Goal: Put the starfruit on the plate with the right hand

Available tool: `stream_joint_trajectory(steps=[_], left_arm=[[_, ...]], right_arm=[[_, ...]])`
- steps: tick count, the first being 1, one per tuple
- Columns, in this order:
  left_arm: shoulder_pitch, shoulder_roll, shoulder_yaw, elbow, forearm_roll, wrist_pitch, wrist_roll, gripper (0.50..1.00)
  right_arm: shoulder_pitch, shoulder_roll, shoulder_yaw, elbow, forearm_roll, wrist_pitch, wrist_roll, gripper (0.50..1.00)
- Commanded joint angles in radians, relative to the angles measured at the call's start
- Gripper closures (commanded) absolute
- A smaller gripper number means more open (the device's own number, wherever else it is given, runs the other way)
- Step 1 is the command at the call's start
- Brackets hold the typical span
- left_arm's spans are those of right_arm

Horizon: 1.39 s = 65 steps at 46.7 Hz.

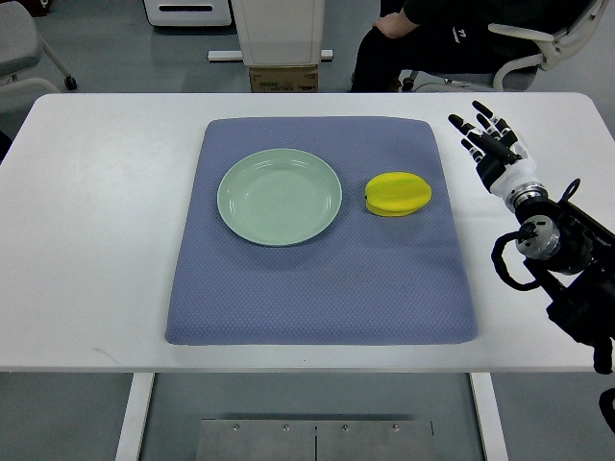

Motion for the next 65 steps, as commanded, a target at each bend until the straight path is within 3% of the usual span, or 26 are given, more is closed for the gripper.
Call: stream_joint_trajectory(steps=[1,32,45,65], left_arm=[[0.000,0.000,0.000,0.000,0.000,0.000,0.000,0.500],[0.000,0.000,0.000,0.000,0.000,0.000,0.000,0.500],[0.000,0.000,0.000,0.000,0.000,0.000,0.000,0.500],[0.000,0.000,0.000,0.000,0.000,0.000,0.000,0.500]], right_arm=[[0.003,-0.003,0.000,-0.001,0.000,0.006,0.000,0.500],[0.038,0.000,0.023,-0.056,-0.001,0.004,0.023,0.500],[0.040,0.000,0.018,-0.055,-0.001,0.055,0.122,0.500],[0.074,-0.013,-0.069,-0.030,-0.012,0.067,0.127,0.500]])
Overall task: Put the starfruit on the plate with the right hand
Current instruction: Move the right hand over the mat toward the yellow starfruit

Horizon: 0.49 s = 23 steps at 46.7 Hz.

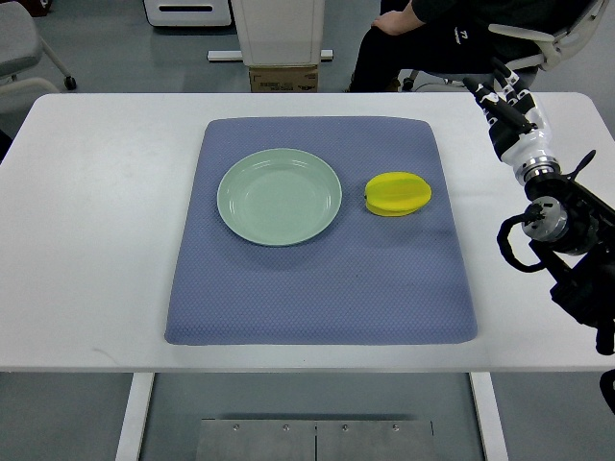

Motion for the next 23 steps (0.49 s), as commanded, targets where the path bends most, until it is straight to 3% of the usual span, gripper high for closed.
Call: stream_joint_trajectory(steps=[1,23], left_arm=[[-0.002,0.000,0.000,0.000,0.000,0.000,0.000,0.500],[0.000,0.000,0.000,0.000,0.000,0.000,0.000,0.500]], right_arm=[[0.011,-0.015,-0.056,0.014,-0.001,0.000,0.002,0.500],[0.100,-0.290,-0.411,0.303,-0.177,-0.002,0.007,0.500]])
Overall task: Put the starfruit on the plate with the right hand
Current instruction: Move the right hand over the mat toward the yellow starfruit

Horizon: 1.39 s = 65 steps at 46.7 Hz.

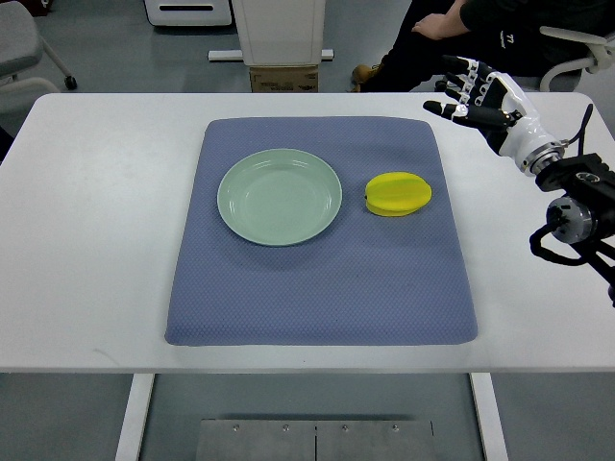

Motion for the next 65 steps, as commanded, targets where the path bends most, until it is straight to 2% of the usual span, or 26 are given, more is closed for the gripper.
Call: stream_joint_trajectory(steps=[1,12,27,40,51,59,64,65], left_arm=[[0.000,0.000,0.000,0.000,0.000,0.000,0.000,0.500],[0.000,0.000,0.000,0.000,0.000,0.000,0.000,0.500],[0.000,0.000,0.000,0.000,0.000,0.000,0.000,0.500],[-0.001,0.000,0.000,0.000,0.000,0.000,0.000,0.500],[0.000,0.000,0.000,0.000,0.000,0.000,0.000,0.500],[0.000,0.000,0.000,0.000,0.000,0.000,0.000,0.500],[0.000,0.000,0.000,0.000,0.000,0.000,0.000,0.500],[0.000,0.000,0.000,0.000,0.000,0.000,0.000,0.500]], right_arm=[[0.020,-0.042,-0.043,0.023,-0.049,-0.002,0.000,0.500],[0.094,-0.112,-0.183,0.041,-0.157,-0.002,0.001,0.500],[0.178,-0.177,-0.357,0.155,-0.349,-0.068,0.014,0.500],[0.270,-0.190,-0.473,0.178,-0.365,-0.106,0.023,0.500],[0.347,-0.255,-0.581,0.261,-0.373,-0.104,0.055,0.500],[0.327,-0.249,-0.597,0.261,-0.373,-0.115,0.047,0.500],[0.295,-0.238,-0.597,0.261,-0.372,-0.163,0.029,0.500],[0.275,-0.220,-0.597,0.258,-0.370,-0.196,0.011,0.500]])
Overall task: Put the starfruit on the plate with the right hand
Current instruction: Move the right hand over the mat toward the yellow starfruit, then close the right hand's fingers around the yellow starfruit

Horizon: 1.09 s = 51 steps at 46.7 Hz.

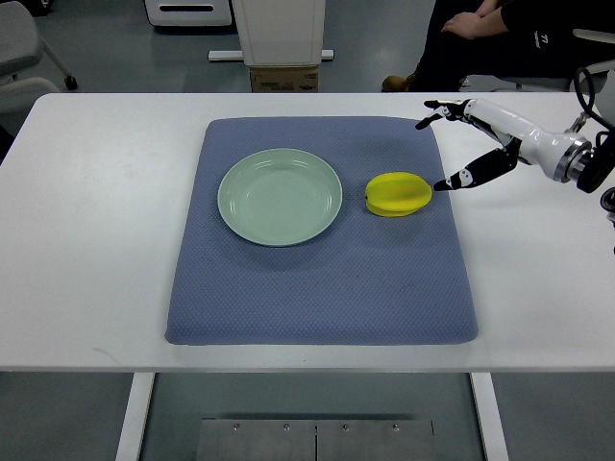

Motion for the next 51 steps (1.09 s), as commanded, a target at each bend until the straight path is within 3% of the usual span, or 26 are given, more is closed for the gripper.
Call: stream_joint_trajectory(steps=[1,51], left_arm=[[0.000,0.000,0.000,0.000,0.000,0.000,0.000,0.500],[0.000,0.000,0.000,0.000,0.000,0.000,0.000,0.500]], right_arm=[[-0.028,0.026,0.001,-0.003,0.002,-0.047,-0.025,0.500],[-0.101,0.129,0.007,-0.023,0.030,-0.081,-0.074,0.500]])
